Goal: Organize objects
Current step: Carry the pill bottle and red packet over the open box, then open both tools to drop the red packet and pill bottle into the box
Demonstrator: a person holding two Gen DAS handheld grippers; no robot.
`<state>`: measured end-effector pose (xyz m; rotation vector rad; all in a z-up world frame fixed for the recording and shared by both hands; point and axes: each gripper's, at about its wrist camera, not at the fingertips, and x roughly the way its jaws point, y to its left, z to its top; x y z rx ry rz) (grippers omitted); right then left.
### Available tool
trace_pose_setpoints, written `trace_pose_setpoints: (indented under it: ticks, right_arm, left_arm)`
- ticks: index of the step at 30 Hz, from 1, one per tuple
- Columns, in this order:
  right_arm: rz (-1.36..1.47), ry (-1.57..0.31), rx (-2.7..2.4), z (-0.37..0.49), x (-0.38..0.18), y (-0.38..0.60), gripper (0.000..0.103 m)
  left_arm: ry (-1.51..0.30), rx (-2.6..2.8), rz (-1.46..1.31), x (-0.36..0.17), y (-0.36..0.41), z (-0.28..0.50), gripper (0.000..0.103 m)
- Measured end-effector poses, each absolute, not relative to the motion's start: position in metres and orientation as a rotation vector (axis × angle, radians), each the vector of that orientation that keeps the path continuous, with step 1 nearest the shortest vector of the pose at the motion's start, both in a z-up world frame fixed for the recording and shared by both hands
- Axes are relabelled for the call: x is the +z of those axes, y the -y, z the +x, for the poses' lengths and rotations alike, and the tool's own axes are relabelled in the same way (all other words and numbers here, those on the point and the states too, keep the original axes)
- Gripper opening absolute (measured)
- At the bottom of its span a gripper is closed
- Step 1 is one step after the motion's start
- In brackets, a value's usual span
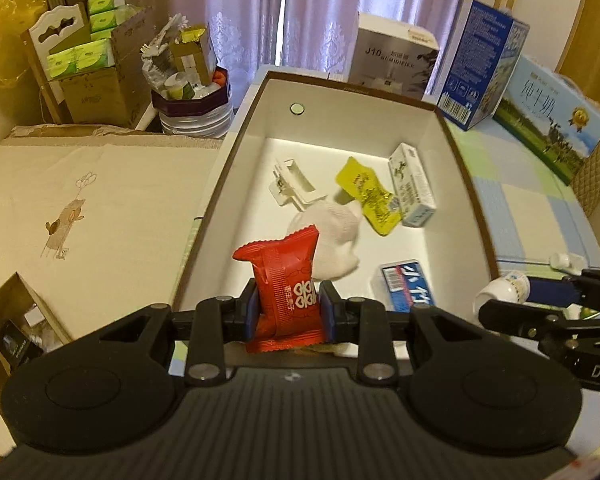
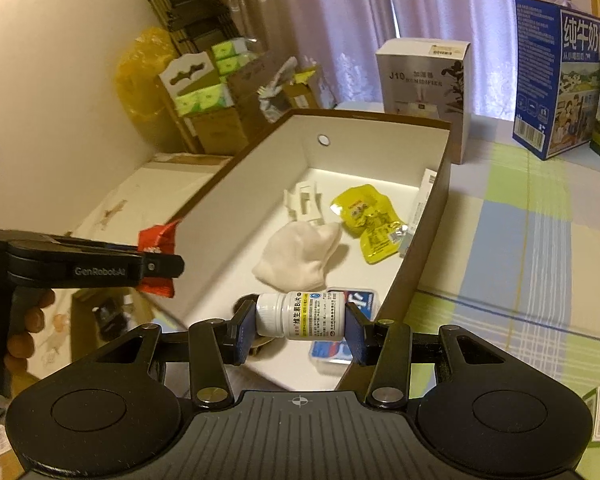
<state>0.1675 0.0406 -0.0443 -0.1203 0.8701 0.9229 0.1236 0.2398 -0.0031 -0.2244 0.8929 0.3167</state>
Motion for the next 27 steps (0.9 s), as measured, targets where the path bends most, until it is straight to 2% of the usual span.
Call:
trace_pose_setpoints:
  ticks: [22,25,27]
  right_arm:
    - [-0.221,-0.884,0.825,0.225,-0.068,-0.083,0.043]
    - [-0.227,-0.884,0.824,0.235,-0.068,-0.088,0.043]
    - [-0.236,-0.882,0.828,0.240,-0.069,-0.091,0.043]
  left_arm:
    - [-0.981,0.229,-0.094,-0.043,-0.277,0.228,0.027]
    - [-0.972,0.223,-0.084,-0.042,-0.278,0.236,0.039]
    - [-0.969,0.220,-0.077,-0.042,-0.278,0.240,0.042]
